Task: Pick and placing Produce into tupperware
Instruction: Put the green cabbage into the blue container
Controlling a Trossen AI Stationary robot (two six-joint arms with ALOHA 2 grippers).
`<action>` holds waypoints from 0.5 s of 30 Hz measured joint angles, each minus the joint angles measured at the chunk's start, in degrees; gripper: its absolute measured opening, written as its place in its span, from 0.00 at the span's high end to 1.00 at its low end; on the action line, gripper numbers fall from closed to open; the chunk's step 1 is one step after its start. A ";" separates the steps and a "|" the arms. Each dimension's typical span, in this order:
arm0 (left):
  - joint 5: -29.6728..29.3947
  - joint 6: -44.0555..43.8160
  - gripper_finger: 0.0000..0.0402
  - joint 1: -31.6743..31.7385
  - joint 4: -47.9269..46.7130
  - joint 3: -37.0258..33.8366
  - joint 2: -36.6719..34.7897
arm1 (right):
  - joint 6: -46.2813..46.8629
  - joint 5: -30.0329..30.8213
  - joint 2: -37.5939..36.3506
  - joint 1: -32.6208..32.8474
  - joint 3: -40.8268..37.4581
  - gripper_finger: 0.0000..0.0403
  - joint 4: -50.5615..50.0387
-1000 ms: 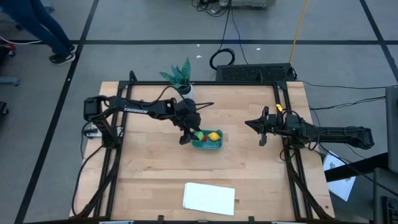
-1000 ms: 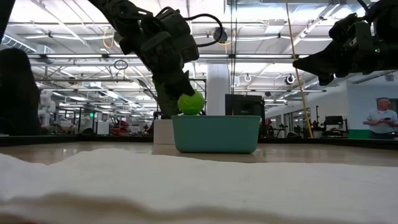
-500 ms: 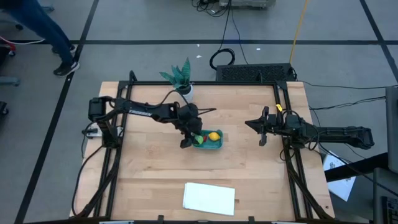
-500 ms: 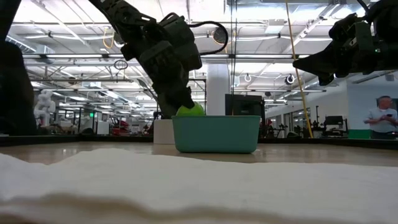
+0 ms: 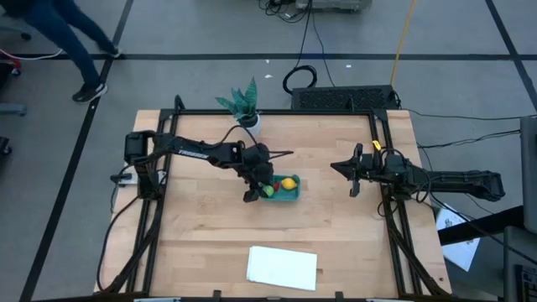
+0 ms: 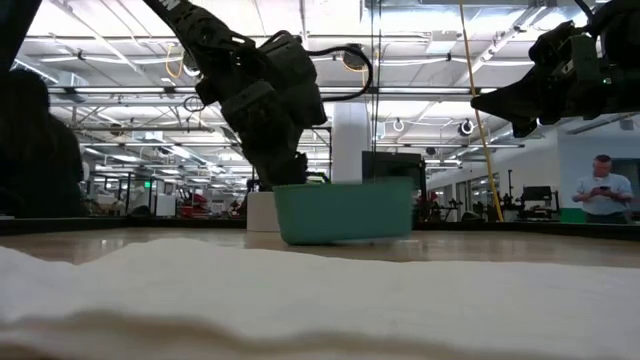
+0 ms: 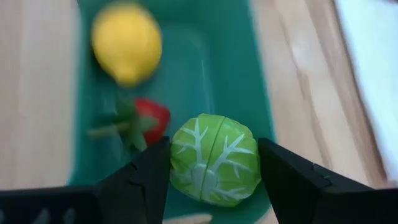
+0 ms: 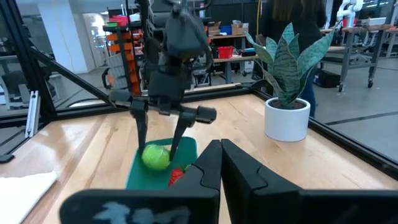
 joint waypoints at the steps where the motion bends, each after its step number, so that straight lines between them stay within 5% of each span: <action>1: -0.26 0.05 0.48 0.01 -0.44 -0.11 0.10 | 0.00 0.00 -0.01 0.01 -0.02 1.00 0.00; 15: -3.43 6.26 0.48 -0.25 -1.45 -0.05 0.59 | -0.15 0.01 -0.03 0.01 -0.01 1.00 -0.34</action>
